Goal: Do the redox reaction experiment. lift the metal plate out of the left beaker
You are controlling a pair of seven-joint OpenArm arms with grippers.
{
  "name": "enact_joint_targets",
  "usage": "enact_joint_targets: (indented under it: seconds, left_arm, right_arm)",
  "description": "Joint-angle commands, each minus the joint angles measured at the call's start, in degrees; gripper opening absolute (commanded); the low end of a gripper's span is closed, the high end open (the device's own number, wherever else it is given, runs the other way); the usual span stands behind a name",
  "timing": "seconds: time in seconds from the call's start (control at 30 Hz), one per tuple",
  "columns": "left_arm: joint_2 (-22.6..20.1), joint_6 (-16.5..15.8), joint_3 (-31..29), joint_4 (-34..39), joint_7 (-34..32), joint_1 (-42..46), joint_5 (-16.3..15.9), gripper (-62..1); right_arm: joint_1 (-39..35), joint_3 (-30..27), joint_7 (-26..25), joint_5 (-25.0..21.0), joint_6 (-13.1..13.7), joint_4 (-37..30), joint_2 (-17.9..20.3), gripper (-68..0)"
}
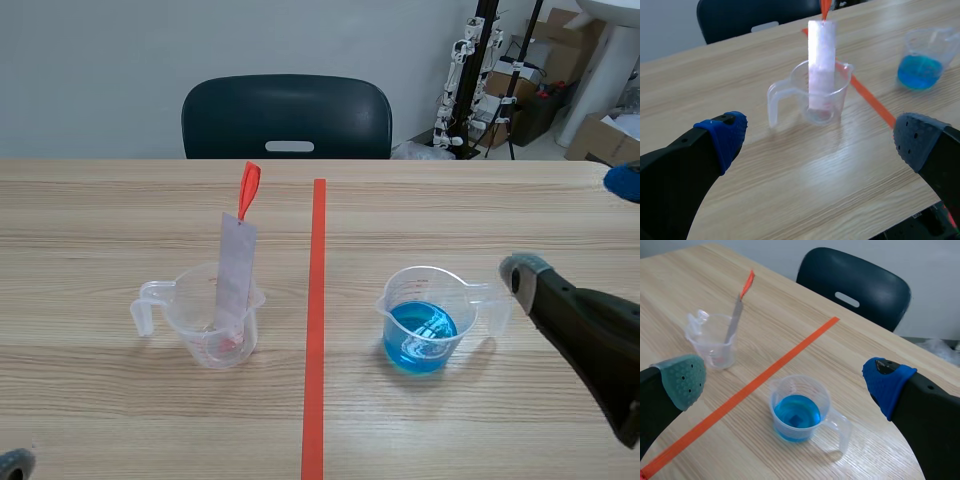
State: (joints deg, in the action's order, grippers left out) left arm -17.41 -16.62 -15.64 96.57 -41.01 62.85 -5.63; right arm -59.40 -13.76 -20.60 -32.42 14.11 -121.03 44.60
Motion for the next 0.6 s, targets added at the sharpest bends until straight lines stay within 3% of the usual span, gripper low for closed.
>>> enact_joint_targets:
  seconds: [0.0, 0.1, 0.23, 0.4, 0.57]
  left_arm:
    - [0.4, -0.3, 0.7, -2.9, -3.1, -2.5, 0.2, 1.0]
    - [0.4, -0.8, 2.1, -10.6, -8.5, -5.9, 3.0, 1.0]
    - [0.5, -1.0, 4.8, -21.1, -15.1, -11.0, 5.6, 1.0]
    - [3.2, -0.9, 7.8, -35.2, -23.3, -17.4, 11.8, 1.0]
    - [6.6, -0.3, 10.0, -49.7, -32.3, -24.3, 18.3, 1.0]
  right_arm:
    - [0.5, -0.1, -0.3, -0.5, -2.4, -1.0, 0.3, 0.4]
    - [0.5, -0.1, -0.2, -2.5, -2.8, -1.0, 0.3, 0.4]
    - [0.5, 0.0, -0.3, -3.0, 0.2, -1.0, 1.6, 0.4]
    - [2.1, 0.0, -0.7, -3.7, 0.9, -1.0, 6.4, 0.4]
    - [3.3, 0.3, -0.1, -11.0, 0.3, -1.0, 12.0, 0.4]
